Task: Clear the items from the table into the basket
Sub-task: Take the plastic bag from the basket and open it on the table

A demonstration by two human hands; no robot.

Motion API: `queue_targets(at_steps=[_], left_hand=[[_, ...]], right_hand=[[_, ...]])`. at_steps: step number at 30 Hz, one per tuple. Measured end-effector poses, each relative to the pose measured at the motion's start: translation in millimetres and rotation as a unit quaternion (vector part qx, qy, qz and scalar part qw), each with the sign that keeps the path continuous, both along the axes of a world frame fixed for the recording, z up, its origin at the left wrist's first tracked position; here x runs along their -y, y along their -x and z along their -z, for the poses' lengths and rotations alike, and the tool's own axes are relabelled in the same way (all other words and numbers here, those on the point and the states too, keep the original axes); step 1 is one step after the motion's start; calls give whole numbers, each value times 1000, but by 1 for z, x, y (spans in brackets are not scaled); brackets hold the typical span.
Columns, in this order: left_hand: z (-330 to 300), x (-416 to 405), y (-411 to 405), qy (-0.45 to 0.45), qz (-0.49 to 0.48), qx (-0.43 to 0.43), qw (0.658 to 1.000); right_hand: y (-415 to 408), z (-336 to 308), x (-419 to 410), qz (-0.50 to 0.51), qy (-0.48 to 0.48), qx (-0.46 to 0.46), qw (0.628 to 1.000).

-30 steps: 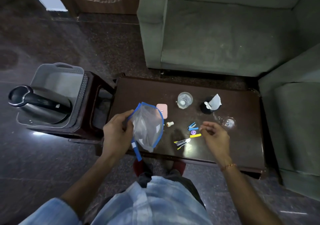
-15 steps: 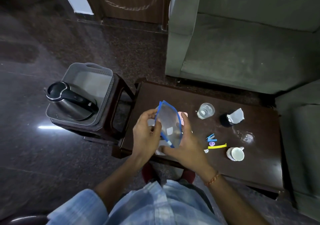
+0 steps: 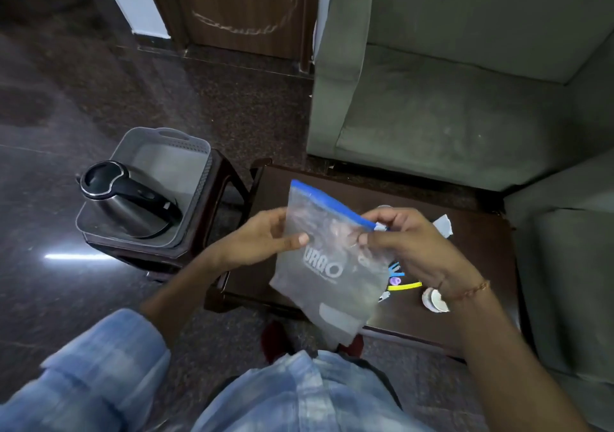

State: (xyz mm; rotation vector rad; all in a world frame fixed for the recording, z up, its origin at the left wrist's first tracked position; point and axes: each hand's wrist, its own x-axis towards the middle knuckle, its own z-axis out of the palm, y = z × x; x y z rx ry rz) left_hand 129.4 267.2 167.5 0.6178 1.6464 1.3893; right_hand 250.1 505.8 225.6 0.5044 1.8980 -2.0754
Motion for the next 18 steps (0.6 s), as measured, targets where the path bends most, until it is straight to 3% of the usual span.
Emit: queue_targets(at_steps=[3, 5, 9, 15, 18], left_hand=[[1, -12, -9, -17, -63, 38, 997], [2, -20, -15, -26, -139, 58, 988], [-3, -34, -26, -14, -188, 41, 981], [4, -46, -35, 19, -200, 70, 977], [4, -55, -44, -26, -225, 26, 974]], right_hand=[[-3, 12, -20, 168, 200, 11, 965], [-16, 29, -23, 206, 245, 57, 946], [-48, 52, 1, 171, 176, 111, 963], [-57, 45, -13, 263, 57, 59, 961], [-65, 37, -23, 282, 11, 28, 959]])
